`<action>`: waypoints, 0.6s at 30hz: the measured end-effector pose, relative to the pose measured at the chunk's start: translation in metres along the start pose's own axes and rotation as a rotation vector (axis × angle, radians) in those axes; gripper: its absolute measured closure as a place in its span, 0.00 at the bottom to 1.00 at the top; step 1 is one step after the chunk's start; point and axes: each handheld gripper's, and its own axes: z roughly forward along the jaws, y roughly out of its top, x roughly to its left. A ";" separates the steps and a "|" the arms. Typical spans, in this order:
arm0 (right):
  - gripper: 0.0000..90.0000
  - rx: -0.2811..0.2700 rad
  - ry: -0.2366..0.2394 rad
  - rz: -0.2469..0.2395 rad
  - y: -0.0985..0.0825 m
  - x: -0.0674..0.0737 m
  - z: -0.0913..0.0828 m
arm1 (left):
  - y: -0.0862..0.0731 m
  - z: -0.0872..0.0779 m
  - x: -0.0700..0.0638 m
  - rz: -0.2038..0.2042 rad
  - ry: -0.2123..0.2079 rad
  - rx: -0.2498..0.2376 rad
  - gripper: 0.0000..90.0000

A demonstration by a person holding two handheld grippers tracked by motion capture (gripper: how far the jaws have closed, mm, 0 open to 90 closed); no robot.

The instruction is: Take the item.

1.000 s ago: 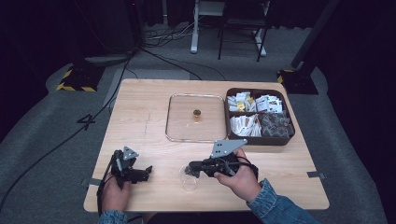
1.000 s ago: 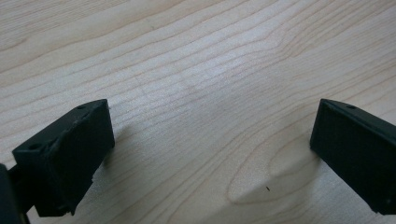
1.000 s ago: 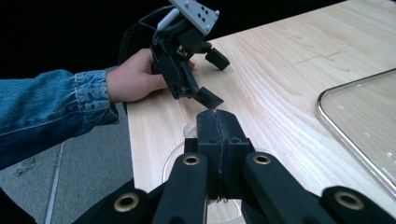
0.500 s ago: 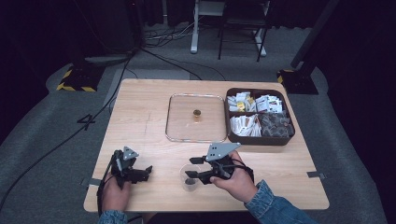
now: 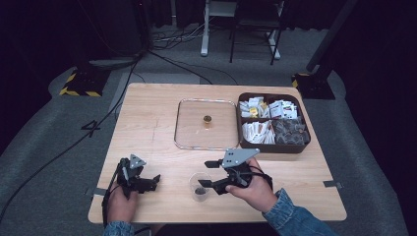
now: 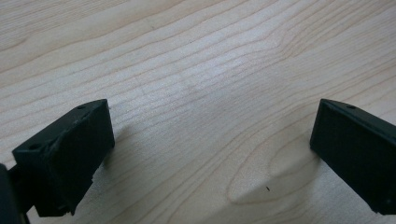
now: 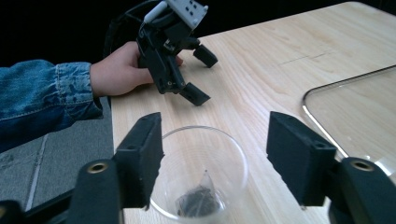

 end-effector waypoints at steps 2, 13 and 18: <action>0.36 -0.003 -0.012 0.003 0.001 -0.002 -0.010 | 0.000 0.000 0.000 0.000 0.000 0.000 0.00; 0.21 -0.033 -0.073 0.015 -0.003 -0.015 -0.062 | 0.000 0.000 0.000 -0.001 0.001 -0.002 0.00; 0.21 -0.030 -0.131 0.028 -0.010 -0.024 -0.083 | 0.000 0.000 0.000 0.000 0.000 0.000 0.00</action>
